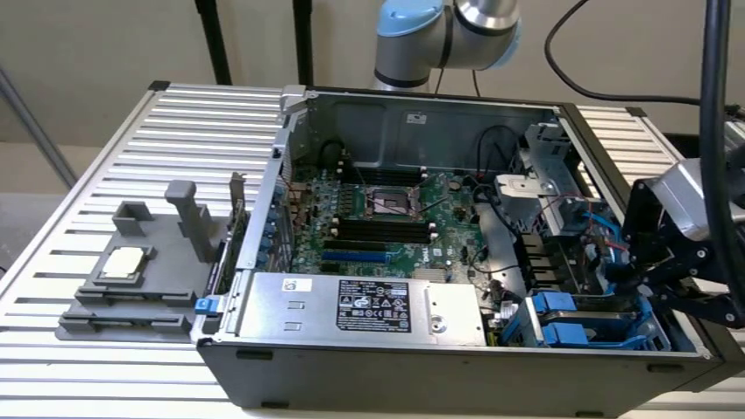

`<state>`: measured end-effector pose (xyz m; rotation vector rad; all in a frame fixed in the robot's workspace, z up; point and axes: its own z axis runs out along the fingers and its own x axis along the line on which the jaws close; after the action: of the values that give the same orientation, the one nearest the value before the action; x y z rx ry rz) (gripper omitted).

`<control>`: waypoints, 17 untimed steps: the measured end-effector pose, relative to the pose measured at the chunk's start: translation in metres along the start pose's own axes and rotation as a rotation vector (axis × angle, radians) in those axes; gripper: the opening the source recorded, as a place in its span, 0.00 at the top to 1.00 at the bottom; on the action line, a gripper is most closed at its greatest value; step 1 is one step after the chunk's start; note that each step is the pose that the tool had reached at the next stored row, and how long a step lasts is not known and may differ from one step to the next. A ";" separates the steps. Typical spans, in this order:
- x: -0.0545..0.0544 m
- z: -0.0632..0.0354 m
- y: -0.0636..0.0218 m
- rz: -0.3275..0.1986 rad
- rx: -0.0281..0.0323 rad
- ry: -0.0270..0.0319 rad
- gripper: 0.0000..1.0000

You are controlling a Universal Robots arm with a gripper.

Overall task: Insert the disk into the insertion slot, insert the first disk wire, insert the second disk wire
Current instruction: 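Insert the first disk wire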

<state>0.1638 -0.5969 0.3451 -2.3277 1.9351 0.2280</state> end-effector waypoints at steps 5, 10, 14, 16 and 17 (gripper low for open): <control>-0.003 0.0000 0.0173 0.000 -0.0005 0.0022 0.83; -0.003 0.0001 0.0191 0.024 -0.0001 0.0227 0.83; -0.003 0.0000 0.0191 0.070 0.0054 0.0360 0.83; -0.003 0.0001 0.0191 0.093 0.0082 0.0419 0.83; -0.003 0.0001 0.0191 0.105 0.0097 0.0452 0.83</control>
<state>0.1444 -0.5974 0.3459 -2.2472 2.0769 0.1757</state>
